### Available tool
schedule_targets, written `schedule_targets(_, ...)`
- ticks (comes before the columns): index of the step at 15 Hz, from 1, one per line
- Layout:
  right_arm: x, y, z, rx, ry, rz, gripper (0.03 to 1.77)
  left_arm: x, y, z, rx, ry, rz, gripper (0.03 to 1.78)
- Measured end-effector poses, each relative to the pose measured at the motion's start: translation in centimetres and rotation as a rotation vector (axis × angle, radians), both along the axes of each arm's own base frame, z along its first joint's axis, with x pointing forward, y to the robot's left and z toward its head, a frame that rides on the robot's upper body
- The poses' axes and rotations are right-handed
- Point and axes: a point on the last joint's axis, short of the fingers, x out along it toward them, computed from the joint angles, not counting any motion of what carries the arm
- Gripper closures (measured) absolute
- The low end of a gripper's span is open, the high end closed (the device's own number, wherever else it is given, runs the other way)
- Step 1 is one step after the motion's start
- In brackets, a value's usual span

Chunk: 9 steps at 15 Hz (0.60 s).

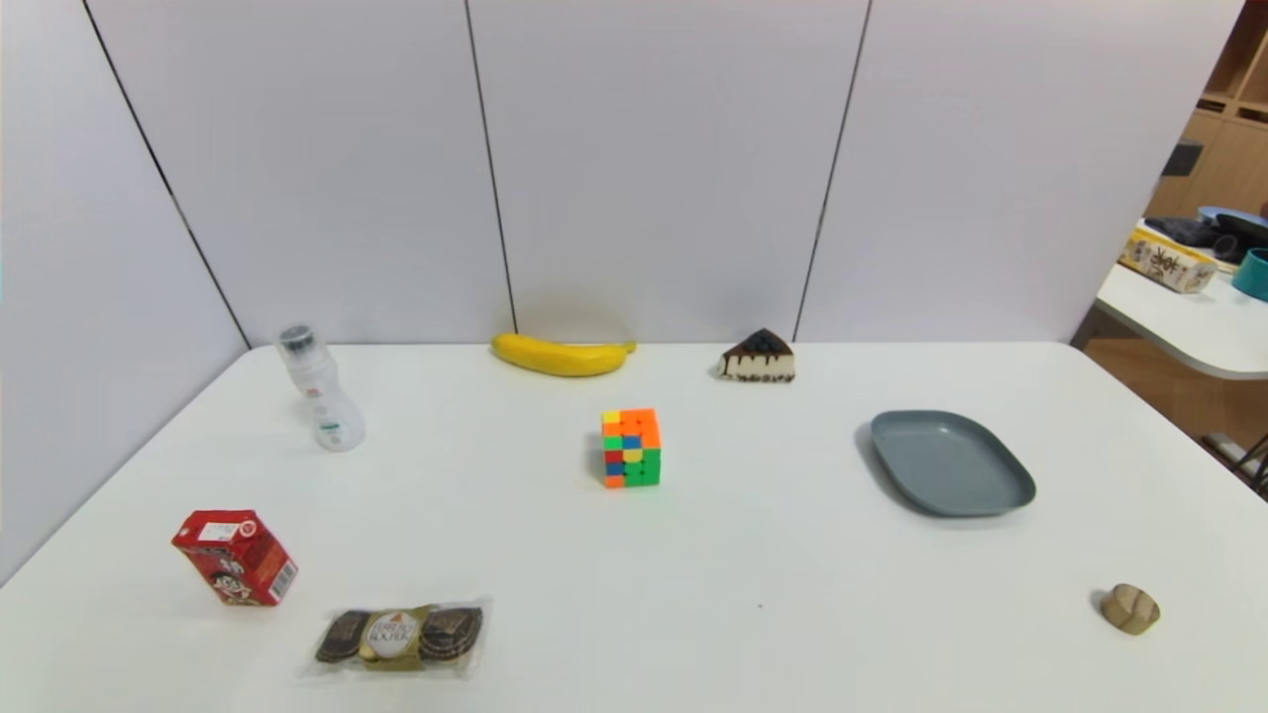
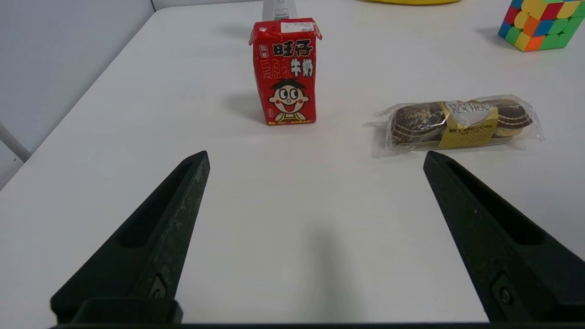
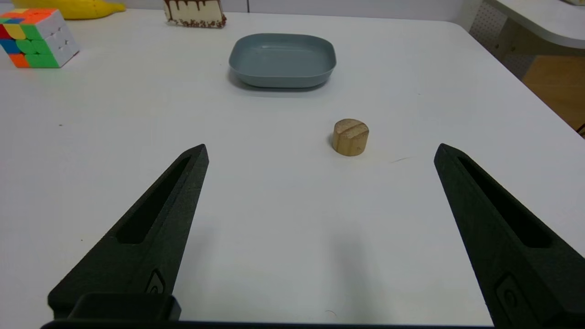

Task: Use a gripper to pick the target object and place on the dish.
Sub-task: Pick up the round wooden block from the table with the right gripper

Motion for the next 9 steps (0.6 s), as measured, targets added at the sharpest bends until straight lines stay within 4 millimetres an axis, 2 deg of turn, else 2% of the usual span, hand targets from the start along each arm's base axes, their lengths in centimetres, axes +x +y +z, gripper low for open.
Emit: schedule_targets(9, 0.27, 0.00, 0.06, -0.006, 0.039, -0.002, 0.09, 0.00, 0.00, 0.00, 0.000, 0.000, 0.000, 0.12)
